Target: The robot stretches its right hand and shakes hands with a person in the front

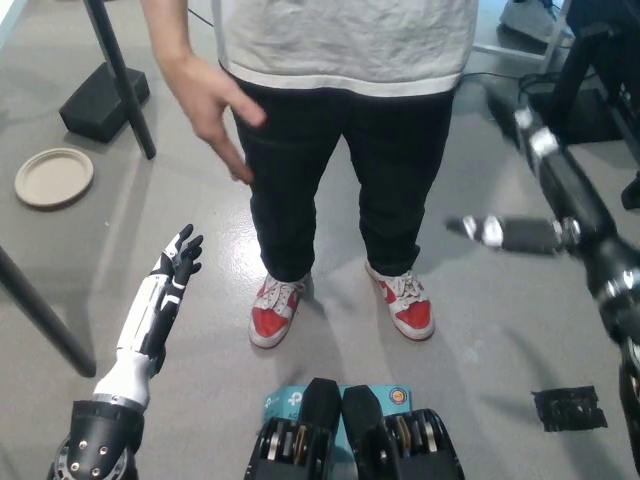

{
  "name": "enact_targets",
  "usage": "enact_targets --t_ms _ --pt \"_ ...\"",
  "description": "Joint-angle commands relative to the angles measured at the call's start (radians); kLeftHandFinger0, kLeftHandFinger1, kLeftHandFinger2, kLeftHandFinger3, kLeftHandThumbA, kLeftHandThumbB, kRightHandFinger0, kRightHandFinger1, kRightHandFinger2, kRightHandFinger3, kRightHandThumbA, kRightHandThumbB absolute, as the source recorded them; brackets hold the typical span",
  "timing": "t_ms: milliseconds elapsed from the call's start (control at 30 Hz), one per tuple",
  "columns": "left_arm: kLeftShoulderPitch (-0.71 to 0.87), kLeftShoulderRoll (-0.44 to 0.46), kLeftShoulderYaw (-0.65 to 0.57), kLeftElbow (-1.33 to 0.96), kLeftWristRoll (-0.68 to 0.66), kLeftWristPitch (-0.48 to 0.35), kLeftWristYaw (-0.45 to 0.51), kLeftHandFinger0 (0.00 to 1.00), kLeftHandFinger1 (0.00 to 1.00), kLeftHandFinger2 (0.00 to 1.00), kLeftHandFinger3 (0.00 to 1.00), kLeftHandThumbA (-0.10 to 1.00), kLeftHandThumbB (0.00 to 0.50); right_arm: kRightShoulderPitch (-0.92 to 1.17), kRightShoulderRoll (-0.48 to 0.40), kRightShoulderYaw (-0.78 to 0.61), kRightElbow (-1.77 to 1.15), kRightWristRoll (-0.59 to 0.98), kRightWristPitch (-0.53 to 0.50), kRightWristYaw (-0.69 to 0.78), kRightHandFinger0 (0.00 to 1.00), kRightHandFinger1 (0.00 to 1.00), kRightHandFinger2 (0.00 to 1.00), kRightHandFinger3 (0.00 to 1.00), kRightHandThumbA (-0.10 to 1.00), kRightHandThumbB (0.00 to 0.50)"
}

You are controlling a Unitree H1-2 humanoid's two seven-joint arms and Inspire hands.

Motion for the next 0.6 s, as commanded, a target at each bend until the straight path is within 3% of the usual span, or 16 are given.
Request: enact_targets --t_ms 0,67,200,300,467,567 --pt "-0.011 0.01 0.004 -0.02 -0.005 -0.015 -0.003 1.0 1.0 1.0 1.0 0.93 0.1 0.014 0.011 -0.04 0.122 0.087 -0.146 -0.008 1.0 1.0 1.0 1.0 0.9 0.401" --pt "-0.008 0.009 0.003 -0.015 -0.011 -0.029 -0.007 1.0 1.0 1.0 1.0 0.93 0.09 0.012 0.012 -0.037 0.234 0.075 -0.219 -0.012 1.0 1.0 1.0 1.0 0.88 0.355" --pt "0.017 0.007 0.009 -0.036 -0.01 -0.027 0.001 1.0 1.0 1.0 1.0 0.93 0.089 -0.011 0.019 -0.021 0.407 0.052 -0.284 -0.025 1.0 1.0 1.0 1.0 0.94 0.421" --pt "0.018 0.007 0.012 -0.044 -0.01 -0.019 0.004 1.0 1.0 1.0 1.0 0.92 0.098 -0.012 0.025 -0.025 0.418 0.063 -0.297 -0.021 1.0 1.0 1.0 1.0 0.98 0.401" --pt "0.02 0.006 0.014 -0.032 -0.013 -0.035 0.003 1.0 1.0 1.0 1.0 0.92 0.091 -0.011 0.031 -0.03 0.436 0.085 -0.313 -0.007 1.0 1.0 1.0 1.0 1.0 0.429" --pt "0.032 0.002 0.013 -0.032 -0.015 -0.038 0.001 1.0 1.0 1.0 1.0 0.92 0.089 0.001 0.034 -0.03 0.442 0.093 -0.321 -0.006 1.0 1.0 1.0 1.0 1.0 0.379"
